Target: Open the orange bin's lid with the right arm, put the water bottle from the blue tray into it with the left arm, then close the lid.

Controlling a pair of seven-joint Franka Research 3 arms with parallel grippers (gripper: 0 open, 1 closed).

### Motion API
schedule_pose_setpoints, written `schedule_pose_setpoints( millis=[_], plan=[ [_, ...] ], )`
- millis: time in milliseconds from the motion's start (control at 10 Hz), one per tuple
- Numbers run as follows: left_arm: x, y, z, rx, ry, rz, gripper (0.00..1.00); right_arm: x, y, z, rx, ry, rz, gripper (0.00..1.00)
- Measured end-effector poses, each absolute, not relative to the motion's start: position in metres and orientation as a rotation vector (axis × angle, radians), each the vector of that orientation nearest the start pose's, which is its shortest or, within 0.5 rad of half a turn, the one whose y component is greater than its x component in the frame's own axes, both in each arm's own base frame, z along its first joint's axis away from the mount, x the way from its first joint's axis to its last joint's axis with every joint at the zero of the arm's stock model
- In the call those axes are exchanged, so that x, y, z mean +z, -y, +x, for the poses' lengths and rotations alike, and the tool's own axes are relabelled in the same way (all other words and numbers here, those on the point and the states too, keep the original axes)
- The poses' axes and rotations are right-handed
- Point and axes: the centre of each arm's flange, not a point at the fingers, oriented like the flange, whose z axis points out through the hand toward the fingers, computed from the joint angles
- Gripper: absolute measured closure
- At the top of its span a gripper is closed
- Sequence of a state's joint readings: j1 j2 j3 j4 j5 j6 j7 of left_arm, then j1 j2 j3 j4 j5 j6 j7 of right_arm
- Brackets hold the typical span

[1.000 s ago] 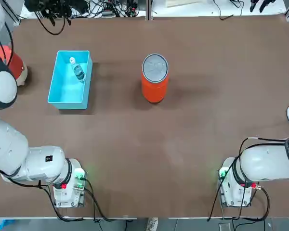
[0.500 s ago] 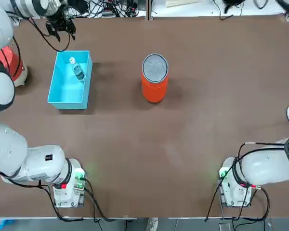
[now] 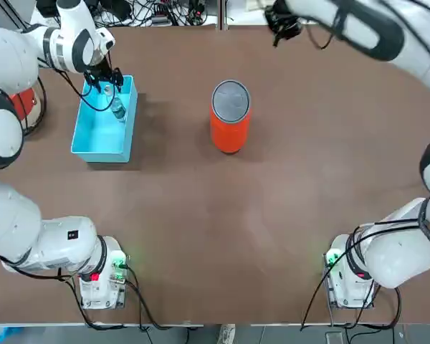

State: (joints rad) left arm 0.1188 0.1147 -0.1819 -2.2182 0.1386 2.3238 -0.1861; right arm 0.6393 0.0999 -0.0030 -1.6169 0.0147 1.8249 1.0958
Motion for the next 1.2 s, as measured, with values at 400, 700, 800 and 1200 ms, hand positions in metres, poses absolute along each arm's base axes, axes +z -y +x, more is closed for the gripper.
schedule_pose_setpoints(
  millis=[400,700,800,1200],
  plan=[
    [0.316,0.031,0.543,-0.033,0.034,-3.065,0.30,0.487,-0.465,0.454,-0.076,-0.729,-2.947,0.98],
    [0.315,0.029,0.544,-0.042,0.040,-3.066,0.53,0.442,-0.490,0.460,-0.108,-0.741,-2.925,0.98],
    [0.317,0.025,0.544,-0.044,0.051,-3.066,0.57,0.437,-0.491,0.462,-0.116,-0.742,-2.919,0.98],
    [0.356,0.014,0.548,0.012,0.093,-3.039,0.63,0.413,-0.498,0.469,-0.155,-0.751,-2.913,0.98]
  ],
)
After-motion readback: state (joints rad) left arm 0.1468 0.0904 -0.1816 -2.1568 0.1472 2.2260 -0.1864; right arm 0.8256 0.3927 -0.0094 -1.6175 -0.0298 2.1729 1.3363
